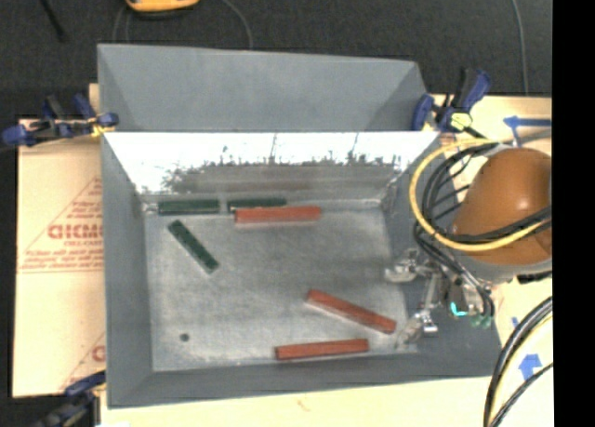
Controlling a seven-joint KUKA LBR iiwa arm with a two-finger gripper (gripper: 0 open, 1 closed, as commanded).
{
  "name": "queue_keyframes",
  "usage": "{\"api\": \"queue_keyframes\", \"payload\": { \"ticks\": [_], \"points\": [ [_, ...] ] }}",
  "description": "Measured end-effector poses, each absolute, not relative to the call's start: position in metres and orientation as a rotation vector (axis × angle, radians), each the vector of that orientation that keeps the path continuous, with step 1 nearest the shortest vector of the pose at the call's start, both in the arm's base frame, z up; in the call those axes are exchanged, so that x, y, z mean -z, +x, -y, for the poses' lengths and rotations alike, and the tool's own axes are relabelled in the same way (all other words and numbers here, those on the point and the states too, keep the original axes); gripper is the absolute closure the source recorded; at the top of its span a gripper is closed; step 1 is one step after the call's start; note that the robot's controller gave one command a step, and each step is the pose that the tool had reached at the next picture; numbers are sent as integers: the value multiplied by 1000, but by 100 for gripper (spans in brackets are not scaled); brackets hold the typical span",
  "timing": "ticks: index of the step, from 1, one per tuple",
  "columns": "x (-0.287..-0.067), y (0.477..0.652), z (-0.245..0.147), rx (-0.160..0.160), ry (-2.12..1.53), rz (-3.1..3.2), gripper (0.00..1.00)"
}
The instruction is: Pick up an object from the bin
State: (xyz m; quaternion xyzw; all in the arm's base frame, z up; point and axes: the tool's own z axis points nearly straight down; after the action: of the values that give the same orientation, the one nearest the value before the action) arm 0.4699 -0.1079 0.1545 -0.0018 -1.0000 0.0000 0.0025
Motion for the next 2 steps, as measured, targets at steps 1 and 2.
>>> {"api": "queue_keyframes", "payload": {
  "ticks": [1, 2],
  "points": [
    [-158, 472, 108, -2, 1, 3144, 0],
    [-78, 488, 93, -2, 48, 3143, 100]
  ]
}}
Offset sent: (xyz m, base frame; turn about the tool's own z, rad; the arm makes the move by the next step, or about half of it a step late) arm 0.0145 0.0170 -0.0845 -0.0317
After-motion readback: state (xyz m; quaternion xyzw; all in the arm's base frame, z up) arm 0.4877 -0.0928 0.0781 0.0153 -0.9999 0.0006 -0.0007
